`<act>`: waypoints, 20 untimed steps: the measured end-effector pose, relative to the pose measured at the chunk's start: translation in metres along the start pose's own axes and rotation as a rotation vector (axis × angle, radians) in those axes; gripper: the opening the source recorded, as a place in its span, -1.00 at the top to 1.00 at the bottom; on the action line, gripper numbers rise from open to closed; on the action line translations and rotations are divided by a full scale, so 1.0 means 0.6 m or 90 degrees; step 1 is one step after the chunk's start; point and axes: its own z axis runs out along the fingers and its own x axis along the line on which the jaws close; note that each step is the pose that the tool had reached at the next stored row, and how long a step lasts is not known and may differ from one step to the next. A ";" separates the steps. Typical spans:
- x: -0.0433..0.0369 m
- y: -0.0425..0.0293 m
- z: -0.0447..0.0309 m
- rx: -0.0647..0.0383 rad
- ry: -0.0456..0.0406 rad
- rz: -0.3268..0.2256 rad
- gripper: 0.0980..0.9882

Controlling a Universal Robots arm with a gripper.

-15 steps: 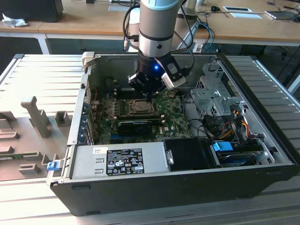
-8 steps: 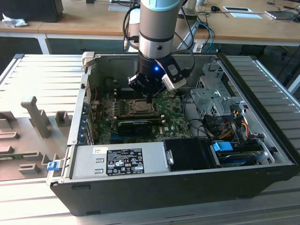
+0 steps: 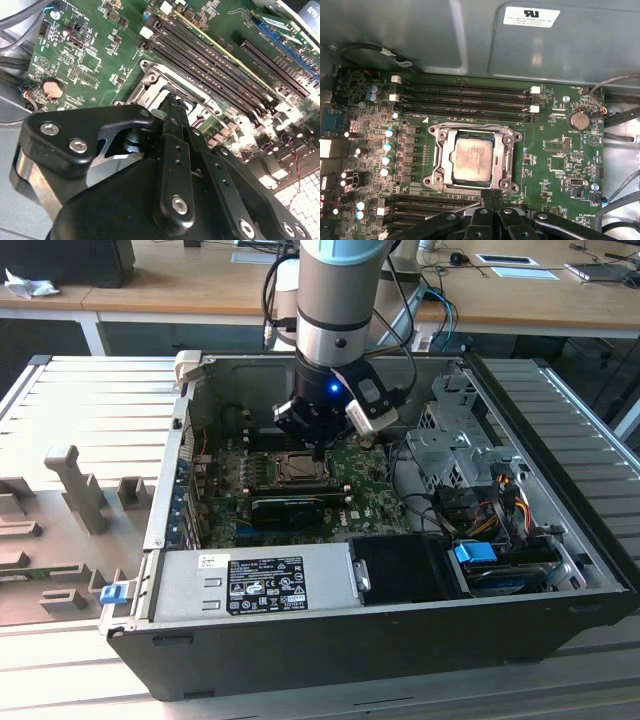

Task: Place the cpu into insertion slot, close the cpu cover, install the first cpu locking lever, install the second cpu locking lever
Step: 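Install the second cpu locking lever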

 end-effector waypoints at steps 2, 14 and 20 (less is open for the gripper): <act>0.000 -0.001 0.000 0.000 0.0000 0.000 0.98; 0.001 -0.010 -0.001 0.000 0.0000 0.000 0.98; 0.002 -0.017 -0.002 0.000 0.0000 0.000 0.98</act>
